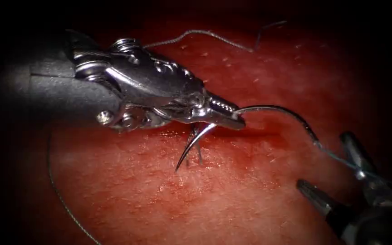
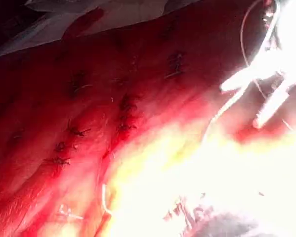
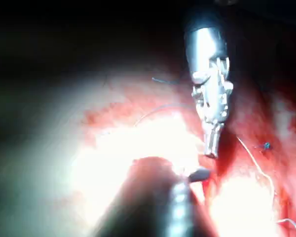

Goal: Wound Closure

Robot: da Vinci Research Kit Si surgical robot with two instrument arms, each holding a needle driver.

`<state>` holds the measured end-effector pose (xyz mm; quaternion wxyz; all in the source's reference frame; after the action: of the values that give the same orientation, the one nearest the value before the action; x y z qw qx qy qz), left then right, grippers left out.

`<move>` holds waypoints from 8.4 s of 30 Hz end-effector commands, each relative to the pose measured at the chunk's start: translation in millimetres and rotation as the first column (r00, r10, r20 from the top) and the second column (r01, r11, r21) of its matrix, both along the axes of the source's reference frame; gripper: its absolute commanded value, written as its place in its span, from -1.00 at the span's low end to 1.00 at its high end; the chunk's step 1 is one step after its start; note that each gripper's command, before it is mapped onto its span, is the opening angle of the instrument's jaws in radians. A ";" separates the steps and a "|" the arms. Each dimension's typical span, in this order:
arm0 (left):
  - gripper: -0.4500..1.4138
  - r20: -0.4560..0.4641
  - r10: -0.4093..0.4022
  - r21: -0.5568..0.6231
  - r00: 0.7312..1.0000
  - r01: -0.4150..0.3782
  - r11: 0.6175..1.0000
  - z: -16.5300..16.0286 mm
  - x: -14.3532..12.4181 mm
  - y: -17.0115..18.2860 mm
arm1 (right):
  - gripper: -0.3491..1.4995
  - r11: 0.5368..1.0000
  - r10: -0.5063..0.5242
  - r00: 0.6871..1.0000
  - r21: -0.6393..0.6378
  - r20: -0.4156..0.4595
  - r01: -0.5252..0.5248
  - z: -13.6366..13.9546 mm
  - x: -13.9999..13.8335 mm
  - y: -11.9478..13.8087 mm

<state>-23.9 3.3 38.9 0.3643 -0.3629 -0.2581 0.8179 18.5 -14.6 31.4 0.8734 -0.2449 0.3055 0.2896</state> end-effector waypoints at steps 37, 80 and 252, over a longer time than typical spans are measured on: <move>-1.00 0.448 -0.375 0.180 0.812 0.330 0.927 1.0 -1.0 -3.6 | 0.75 0.967 -0.213 0.709 -0.039 -0.672 0.253 4.1 3.2 2.7; 0.66 0.234 -0.151 -0.211 0.960 0.202 0.956 3.5 -3.3 -9.0 | -1.00 0.849 -0.528 0.740 -0.272 -0.417 0.453 5.8 -0.6 6.0; 0.13 -0.099 -0.064 -0.209 0.993 0.042 0.977 16.0 -4.2 -19.0 | 0.80 0.812 0.000 0.654 0.381 -0.757 0.441 23.1 5.7 8.9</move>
<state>-27.5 -15.6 54.4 0.3599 -0.3619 -0.1420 0.8481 23.6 -5.5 54.0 0.7403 0.1848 0.5601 0.3225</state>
